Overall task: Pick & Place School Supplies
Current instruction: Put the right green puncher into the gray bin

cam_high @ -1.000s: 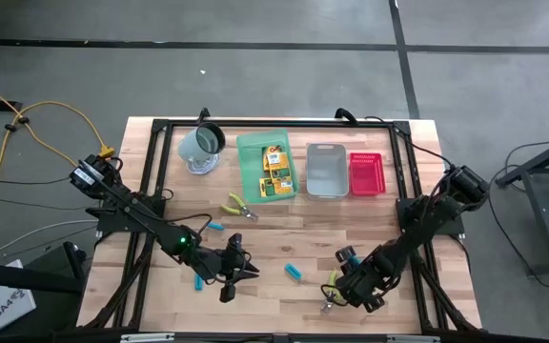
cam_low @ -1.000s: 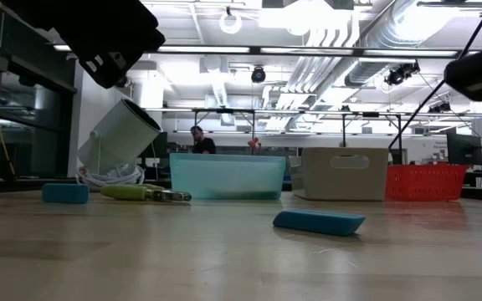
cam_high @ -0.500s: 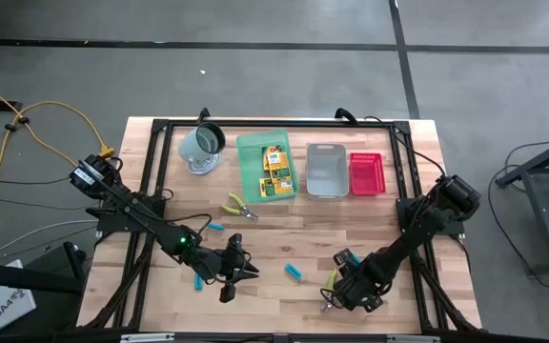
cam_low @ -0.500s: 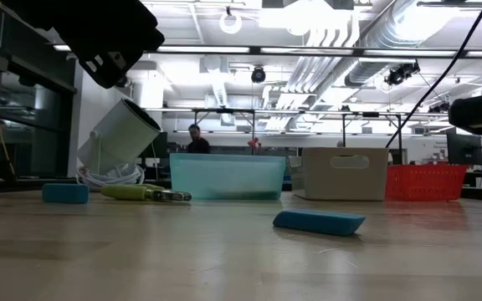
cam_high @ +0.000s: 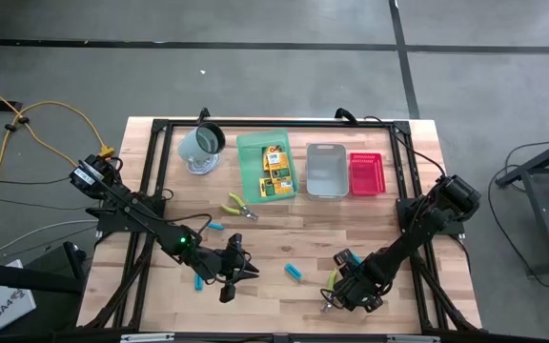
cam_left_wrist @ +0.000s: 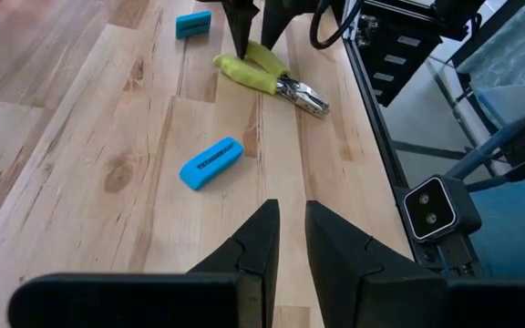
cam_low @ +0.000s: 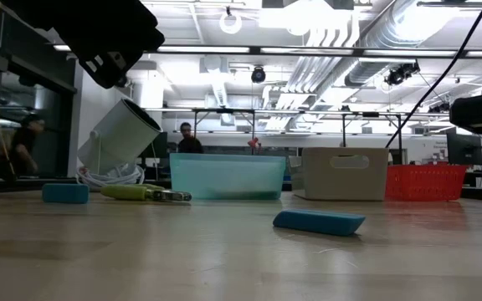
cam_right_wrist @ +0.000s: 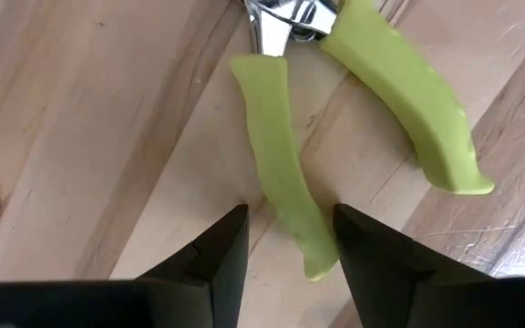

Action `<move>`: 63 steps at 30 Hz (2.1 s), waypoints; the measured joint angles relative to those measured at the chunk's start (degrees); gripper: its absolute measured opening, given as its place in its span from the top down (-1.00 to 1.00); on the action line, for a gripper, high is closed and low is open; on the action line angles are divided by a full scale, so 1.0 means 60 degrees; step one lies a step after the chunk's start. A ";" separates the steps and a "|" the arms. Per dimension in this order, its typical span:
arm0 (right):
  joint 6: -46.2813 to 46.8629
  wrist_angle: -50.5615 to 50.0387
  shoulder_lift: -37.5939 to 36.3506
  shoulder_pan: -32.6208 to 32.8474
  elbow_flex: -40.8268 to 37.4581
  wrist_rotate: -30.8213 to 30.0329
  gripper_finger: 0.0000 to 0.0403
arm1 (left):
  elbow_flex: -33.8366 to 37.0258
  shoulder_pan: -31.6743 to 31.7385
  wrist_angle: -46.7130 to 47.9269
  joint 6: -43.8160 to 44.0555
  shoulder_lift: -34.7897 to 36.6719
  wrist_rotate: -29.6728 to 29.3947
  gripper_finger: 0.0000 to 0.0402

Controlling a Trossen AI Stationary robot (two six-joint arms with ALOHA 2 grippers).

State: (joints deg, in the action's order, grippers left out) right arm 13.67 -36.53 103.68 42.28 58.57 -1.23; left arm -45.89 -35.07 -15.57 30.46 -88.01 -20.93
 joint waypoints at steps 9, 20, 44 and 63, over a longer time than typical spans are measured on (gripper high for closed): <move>0.0002 0.0000 0.0015 -0.0007 -0.0011 -0.0062 0.40 | 0.0000 0.0000 0.0001 0.0000 0.0000 -0.0004 0.73; -0.0004 0.0018 0.0015 -0.0011 -0.0018 -0.0084 0.66 | 0.0000 0.0000 0.0000 0.0000 0.0004 -0.0033 0.73; -0.0328 -0.0106 -0.0123 0.0000 -0.0030 -0.0545 0.80 | 0.0004 0.0000 0.0000 0.0000 0.0004 -0.0025 0.73; 0.2174 -0.0071 -0.1818 -0.0831 -0.0039 -0.1763 0.82 | 0.0004 0.0003 -0.0004 0.0000 0.0007 0.0011 0.73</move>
State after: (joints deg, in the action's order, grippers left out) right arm 26.72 -36.96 92.77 37.29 58.33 -11.82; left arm -45.87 -35.05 -15.59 30.46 -87.96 -20.86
